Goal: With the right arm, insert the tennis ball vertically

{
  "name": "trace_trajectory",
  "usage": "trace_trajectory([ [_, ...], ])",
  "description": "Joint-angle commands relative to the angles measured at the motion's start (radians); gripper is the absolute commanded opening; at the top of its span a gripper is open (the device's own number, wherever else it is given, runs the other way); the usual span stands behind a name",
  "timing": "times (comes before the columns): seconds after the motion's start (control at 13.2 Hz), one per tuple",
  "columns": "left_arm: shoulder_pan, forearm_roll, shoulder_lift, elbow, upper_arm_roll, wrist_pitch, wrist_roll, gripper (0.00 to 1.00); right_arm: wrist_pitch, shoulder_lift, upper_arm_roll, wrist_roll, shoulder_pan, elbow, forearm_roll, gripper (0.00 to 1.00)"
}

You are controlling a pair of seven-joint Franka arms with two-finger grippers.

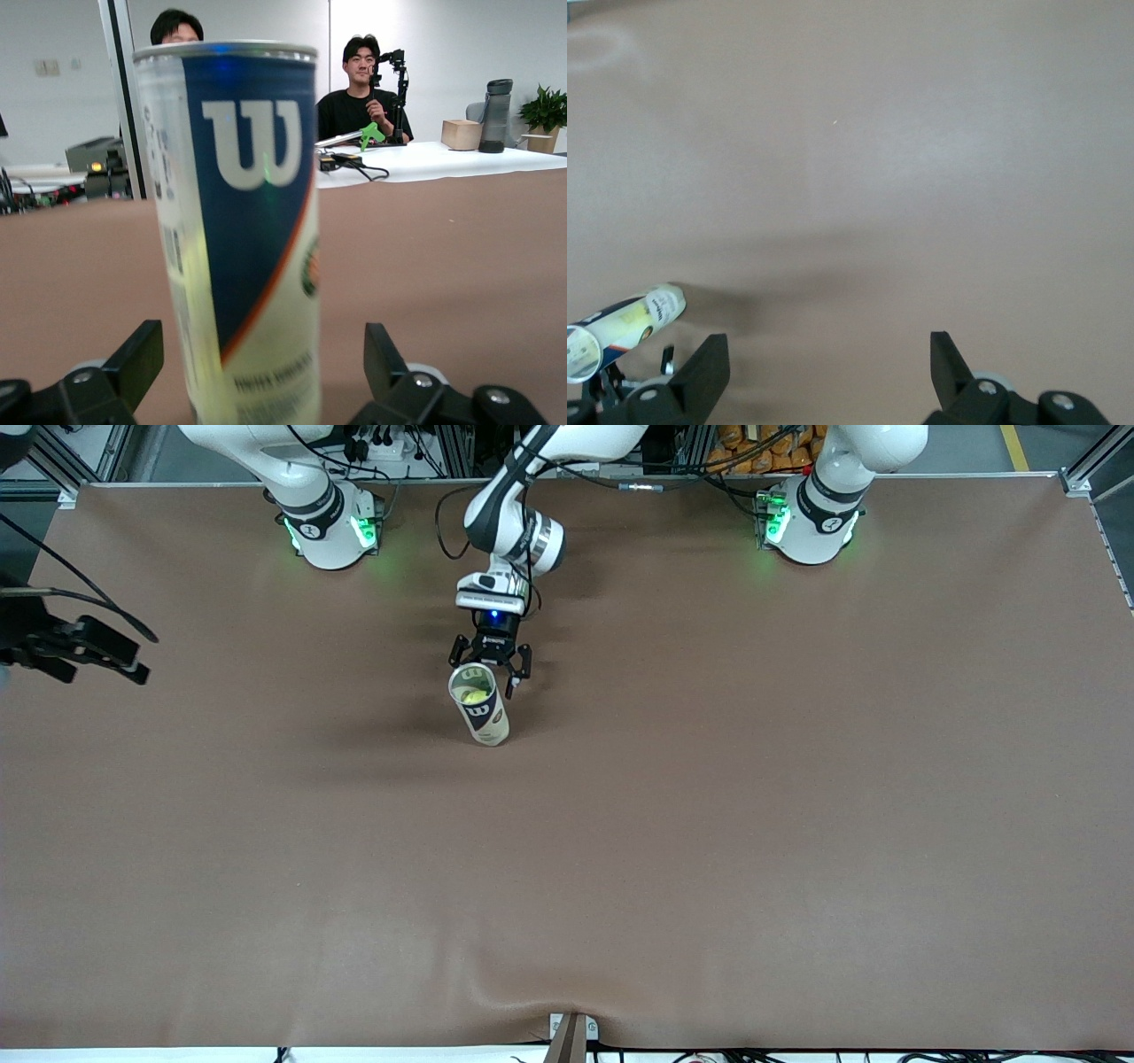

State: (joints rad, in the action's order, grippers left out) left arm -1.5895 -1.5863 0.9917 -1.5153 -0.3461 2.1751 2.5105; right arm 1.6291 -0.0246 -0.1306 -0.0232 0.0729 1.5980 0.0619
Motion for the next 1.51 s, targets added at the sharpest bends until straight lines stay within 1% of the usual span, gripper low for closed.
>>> trace_trajectory([
  [0.0,-0.007,0.08,-0.045,-0.039,0.054,-0.075,0.025,1.0,-0.026,-0.003,0.02,0.016,-0.038,-0.032,-0.023,1.0],
  [0.15,-0.007,0.17,-0.056,-0.029,0.1,-0.138,0.015,1.0,-0.026,-0.003,0.02,0.014,-0.041,-0.039,-0.036,1.0],
  [0.3,-0.007,0.228,-0.091,-0.025,0.159,-0.181,-0.04,1.0,-0.026,-0.001,0.02,0.012,-0.039,-0.041,-0.037,1.0],
  [0.45,-0.007,0.336,-0.132,-0.016,0.191,-0.207,-0.119,1.0,-0.028,-0.001,0.02,0.012,-0.039,-0.039,-0.039,1.0],
  [0.68,-0.007,0.5,-0.185,0.059,0.243,-0.285,-0.263,1.0,-0.026,-0.001,0.02,0.009,-0.038,-0.039,-0.039,1.0],
  [0.76,-0.007,0.549,-0.212,0.067,0.257,-0.297,-0.303,1.0,-0.026,0.0,0.02,0.008,-0.035,-0.039,-0.039,1.0],
  [0.83,-0.007,0.583,-0.244,0.067,0.259,-0.305,-0.333,1.0,-0.025,0.002,0.02,0.008,-0.033,-0.039,-0.039,1.0],
  [0.98,-0.007,0.67,-0.348,0.055,0.266,-0.32,-0.383,1.0,-0.023,0.002,0.02,0.006,-0.033,-0.039,-0.039,1.0],
  [1.21,0.008,0.83,-0.491,0.057,0.254,-0.388,-0.577,1.0,-0.023,0.002,0.022,0.006,-0.033,-0.039,-0.039,1.0],
  [1.29,0.016,0.848,-0.526,0.06,0.251,-0.426,-0.637,1.0,-0.023,0.002,0.02,0.006,-0.033,-0.039,-0.039,1.0],
  [1.44,0.058,0.894,-0.605,0.058,0.252,-0.449,-0.67,1.0,-0.025,0.002,0.022,0.006,-0.031,-0.039,-0.039,1.0],
])
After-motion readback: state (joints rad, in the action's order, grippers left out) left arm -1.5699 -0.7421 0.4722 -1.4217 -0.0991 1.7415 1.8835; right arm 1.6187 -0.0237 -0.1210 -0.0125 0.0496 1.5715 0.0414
